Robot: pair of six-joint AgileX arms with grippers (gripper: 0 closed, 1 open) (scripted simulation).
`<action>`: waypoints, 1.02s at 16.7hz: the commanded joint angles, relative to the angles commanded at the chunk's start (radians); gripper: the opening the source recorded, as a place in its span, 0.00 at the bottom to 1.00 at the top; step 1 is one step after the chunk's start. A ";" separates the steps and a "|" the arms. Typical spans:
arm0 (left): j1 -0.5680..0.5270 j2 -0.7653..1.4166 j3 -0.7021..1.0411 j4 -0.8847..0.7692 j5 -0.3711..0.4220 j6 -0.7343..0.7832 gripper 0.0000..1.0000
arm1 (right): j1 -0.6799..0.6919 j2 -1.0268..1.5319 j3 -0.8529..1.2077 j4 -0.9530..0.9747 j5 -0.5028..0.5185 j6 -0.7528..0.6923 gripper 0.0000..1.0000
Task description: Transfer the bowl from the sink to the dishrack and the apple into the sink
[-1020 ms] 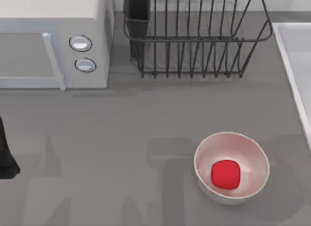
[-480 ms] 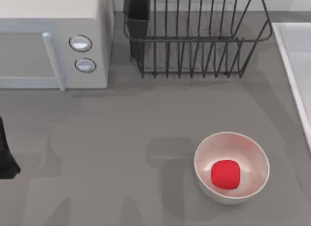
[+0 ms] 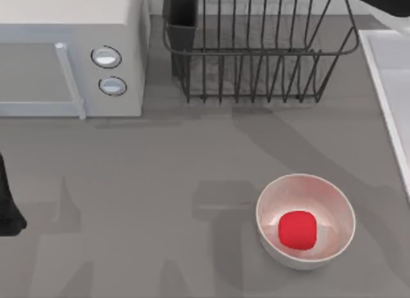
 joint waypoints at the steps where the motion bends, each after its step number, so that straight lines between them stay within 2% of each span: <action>1: 0.000 0.000 0.000 0.000 0.000 0.000 1.00 | 0.012 0.000 -0.001 0.011 0.008 0.006 0.00; 7: 0.000 0.000 0.000 0.000 0.000 0.000 1.00 | 0.010 -0.002 -0.002 0.013 0.005 0.008 0.00; 10: 0.000 0.000 0.000 0.000 0.000 0.000 1.00 | -0.014 0.049 -0.032 0.079 0.002 0.008 0.00; 17: 0.000 0.000 0.000 0.000 0.000 0.000 1.00 | -0.102 0.281 -0.217 0.531 -0.088 0.004 0.00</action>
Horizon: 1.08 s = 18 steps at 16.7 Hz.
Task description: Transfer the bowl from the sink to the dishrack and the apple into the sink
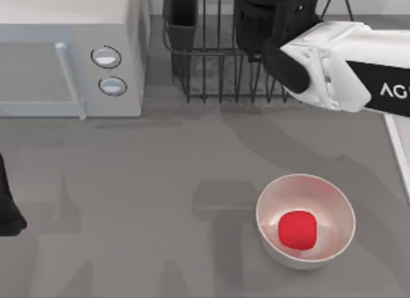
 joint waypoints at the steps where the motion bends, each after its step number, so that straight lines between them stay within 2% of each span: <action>1: 0.000 0.000 0.000 0.000 0.000 0.000 1.00 | -0.012 0.029 -0.028 0.058 -0.016 0.000 0.00; 4: 0.000 0.000 0.000 0.000 0.000 0.000 1.00 | -0.040 0.088 -0.092 0.169 -0.052 -0.002 0.00; 9: 0.000 0.000 0.000 0.000 0.000 0.000 1.00 | -0.046 0.098 -0.105 0.189 -0.060 -0.002 0.00; 18: 0.000 0.000 0.000 0.000 0.000 0.000 1.00 | -0.046 0.098 -0.105 0.189 -0.060 -0.002 0.68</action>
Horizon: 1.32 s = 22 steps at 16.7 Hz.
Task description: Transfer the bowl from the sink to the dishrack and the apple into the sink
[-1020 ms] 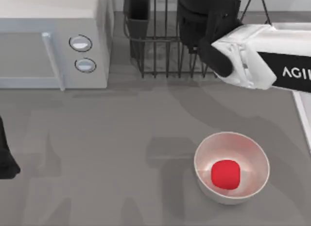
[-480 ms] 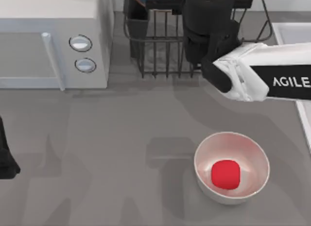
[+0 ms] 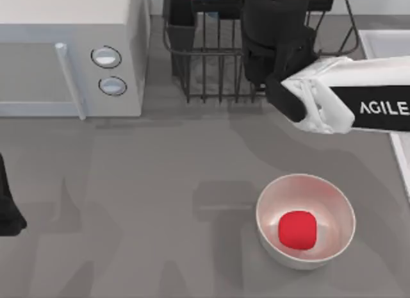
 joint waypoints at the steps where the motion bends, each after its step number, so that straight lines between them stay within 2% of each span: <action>1: 0.000 0.000 0.000 0.000 0.000 0.000 1.00 | 0.000 0.000 0.000 0.000 0.000 0.000 0.75; 4: 0.000 0.000 0.000 0.000 0.000 0.000 1.00 | 0.000 0.000 0.000 0.000 0.000 0.000 0.98; 5: 0.000 0.000 0.000 0.000 0.000 0.000 1.00 | 0.000 0.000 0.000 0.000 0.000 0.000 1.00; 15: 0.000 0.000 0.000 0.000 0.000 0.000 1.00 | -0.003 -0.011 -0.010 -0.003 -0.008 0.000 1.00; 18: 0.000 0.000 0.000 0.000 0.000 0.000 1.00 | -0.045 -0.105 -0.100 -0.028 -0.074 0.003 1.00; 22: 0.000 0.000 0.000 0.000 0.000 0.000 1.00 | -0.143 -0.378 -0.345 -0.103 -0.230 0.005 1.00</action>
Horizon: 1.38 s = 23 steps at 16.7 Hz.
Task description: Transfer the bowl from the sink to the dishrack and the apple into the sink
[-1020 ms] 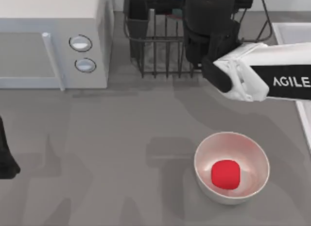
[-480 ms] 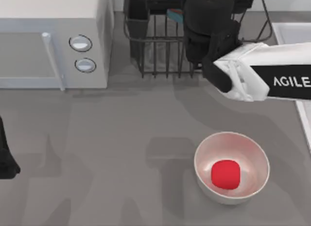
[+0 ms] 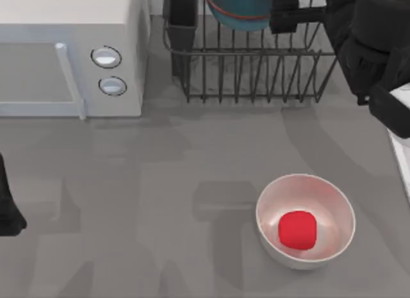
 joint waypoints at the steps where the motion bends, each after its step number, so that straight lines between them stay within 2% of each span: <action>1: 0.000 0.000 0.000 0.000 0.000 0.000 1.00 | -0.029 -0.094 -0.074 -0.026 -0.044 0.000 1.00; 7: 0.000 0.000 0.000 0.000 0.000 0.000 1.00 | -0.224 -0.810 -0.527 -0.231 -0.284 -0.003 1.00; 13: 0.000 0.000 0.000 0.000 0.000 0.000 1.00 | -0.401 -1.417 -0.865 -0.461 -0.412 -0.013 1.00; 18: 0.000 0.000 0.000 0.000 0.000 0.000 1.00 | -0.482 -1.647 -0.980 -0.585 -0.435 -0.022 1.00; 23: 0.000 0.000 0.000 0.000 0.000 0.000 1.00 | -0.489 -1.666 -0.988 -0.598 -0.435 -0.023 1.00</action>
